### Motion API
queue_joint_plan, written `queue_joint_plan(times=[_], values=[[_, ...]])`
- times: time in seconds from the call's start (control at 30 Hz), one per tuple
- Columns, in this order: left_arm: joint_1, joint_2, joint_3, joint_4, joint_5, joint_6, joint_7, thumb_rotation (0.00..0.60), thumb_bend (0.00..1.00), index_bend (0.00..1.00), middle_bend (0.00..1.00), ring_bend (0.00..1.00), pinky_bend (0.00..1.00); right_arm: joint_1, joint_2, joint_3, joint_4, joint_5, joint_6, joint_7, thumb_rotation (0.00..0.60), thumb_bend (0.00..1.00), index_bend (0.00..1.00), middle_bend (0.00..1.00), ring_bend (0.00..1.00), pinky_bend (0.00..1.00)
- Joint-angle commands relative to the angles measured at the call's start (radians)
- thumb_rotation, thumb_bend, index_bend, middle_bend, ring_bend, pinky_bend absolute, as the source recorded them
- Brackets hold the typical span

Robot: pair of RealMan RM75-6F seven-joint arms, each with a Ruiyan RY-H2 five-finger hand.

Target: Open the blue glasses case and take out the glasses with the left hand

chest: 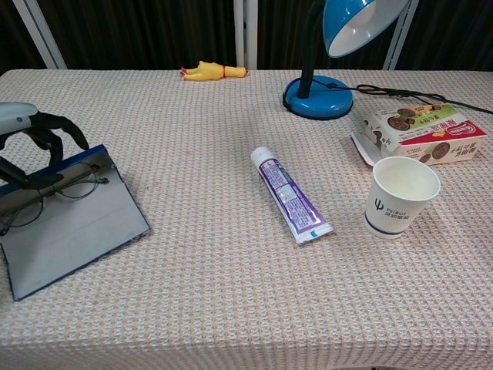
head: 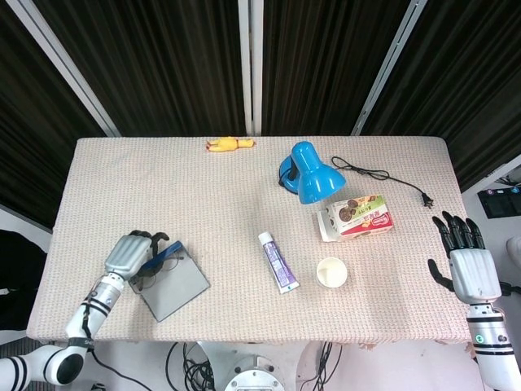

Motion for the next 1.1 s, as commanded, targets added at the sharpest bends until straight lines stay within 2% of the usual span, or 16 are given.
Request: queue_joint_plan(times=[0.03,0.4,0.7,1.1], values=[[0.014,-0.034,0.008,0.050,0.075,0.054,0.013,0.600,0.37,0.28,0.54,0.29,0.27,0.000,-0.001,0.000,0.003,0.001,-0.001,0.001,0.600,0.33,0.00,0.00,0.00,0.00],[0.028,-0.127,0.035,0.220,0.294,0.198,0.098,0.600,0.37,0.28,0.55,0.31,0.27,0.001,-0.007,0.000,0.018,0.009,-0.009,0.010,0.600,0.33,0.00,0.00,0.00,0.00],[0.030,-0.176,0.040,0.322,0.385,0.254,0.115,0.600,0.38,0.27,0.56,0.31,0.27,0.002,-0.011,-0.001,0.026,0.011,-0.012,0.014,0.600,0.33,0.00,0.00,0.00,0.00],[0.018,-0.256,0.056,0.528,0.544,0.373,0.129,0.600,0.38,0.26,0.56,0.31,0.27,0.001,-0.012,0.000,0.028,0.015,-0.012,0.013,0.600,0.33,0.00,0.00,0.00,0.00]])
